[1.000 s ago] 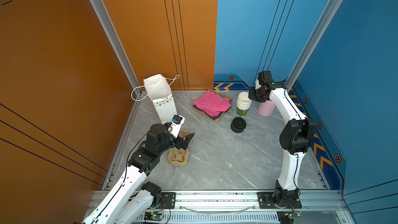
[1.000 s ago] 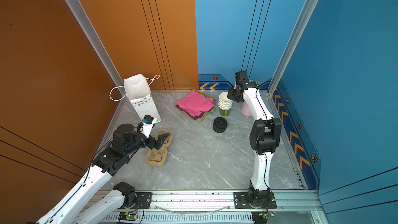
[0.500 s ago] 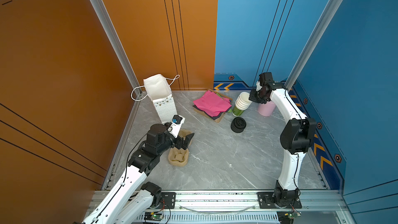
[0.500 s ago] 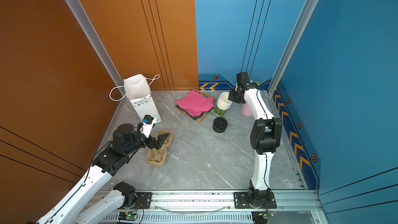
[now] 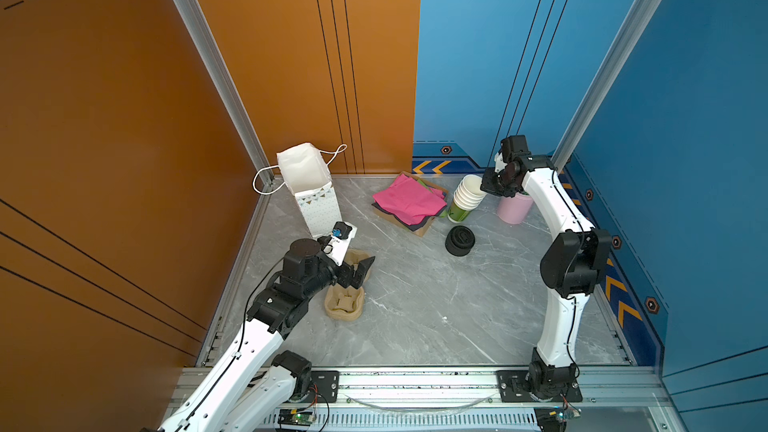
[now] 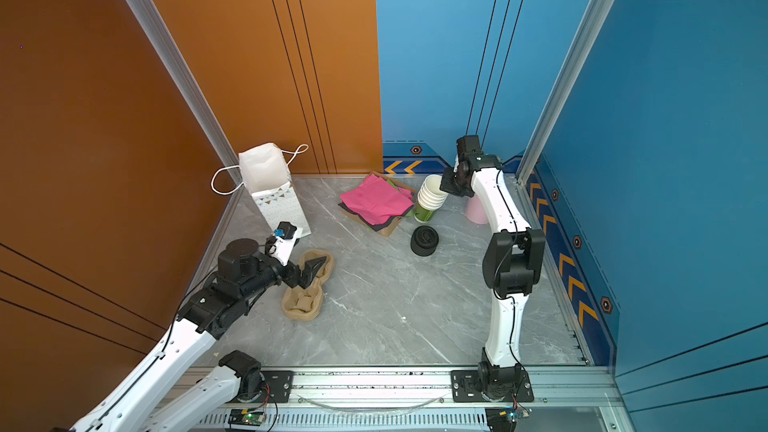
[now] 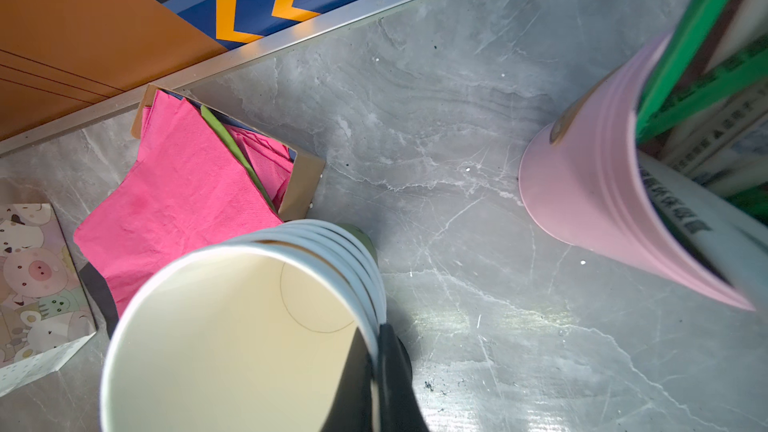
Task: Pack the takeout coffee
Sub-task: 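Grasp the top white paper cup with the right gripper and lift it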
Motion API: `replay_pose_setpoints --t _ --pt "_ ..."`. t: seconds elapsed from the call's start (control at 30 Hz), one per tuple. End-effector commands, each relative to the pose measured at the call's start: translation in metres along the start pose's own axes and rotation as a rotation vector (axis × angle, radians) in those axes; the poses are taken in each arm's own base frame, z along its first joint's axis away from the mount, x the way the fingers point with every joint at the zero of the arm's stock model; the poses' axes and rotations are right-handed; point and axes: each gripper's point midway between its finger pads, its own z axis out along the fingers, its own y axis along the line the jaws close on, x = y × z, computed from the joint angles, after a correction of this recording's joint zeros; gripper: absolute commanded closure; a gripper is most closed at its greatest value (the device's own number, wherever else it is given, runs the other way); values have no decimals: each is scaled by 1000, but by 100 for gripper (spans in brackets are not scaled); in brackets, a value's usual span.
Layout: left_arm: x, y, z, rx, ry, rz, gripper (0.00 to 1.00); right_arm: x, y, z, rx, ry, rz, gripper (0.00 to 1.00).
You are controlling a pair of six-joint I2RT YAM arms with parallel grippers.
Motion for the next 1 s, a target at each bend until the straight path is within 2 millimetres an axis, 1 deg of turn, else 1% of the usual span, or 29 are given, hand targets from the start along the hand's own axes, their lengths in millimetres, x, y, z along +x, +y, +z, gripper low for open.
replay_pose_setpoints --t 0.0,0.07,0.13,0.17,0.37,0.47,0.57,0.67,0.87,0.9,0.97 --pt "7 -1 1 -2 17 15 2 0 9 -14 -8 6 -38 96" --pt "7 -1 1 -2 17 14 2 1 11 -14 -7 11 -47 93" --pt "7 -1 1 -2 17 14 2 2 12 -15 -6 15 -57 93" --pt "7 0 1 -3 17 14 2 7 9 -2 3 46 -59 93" --pt "7 0 1 -5 19 14 2 14 8 8 14 78 -70 93" --pt "8 0 1 -5 22 13 2 15 9 10 16 84 -77 90" --pt "8 0 2 -6 23 13 2 16 11 11 19 88 -89 90" --pt "8 0 2 -6 22 14 2 16 12 10 21 90 -98 84" --pt "8 0 1 -6 23 12 2 15 16 5 28 78 -119 84" --pt "8 0 2 -7 23 11 2 15 17 6 29 79 -122 85" --pt "8 0 1 -6 23 11 2 17 18 8 24 88 -126 90"
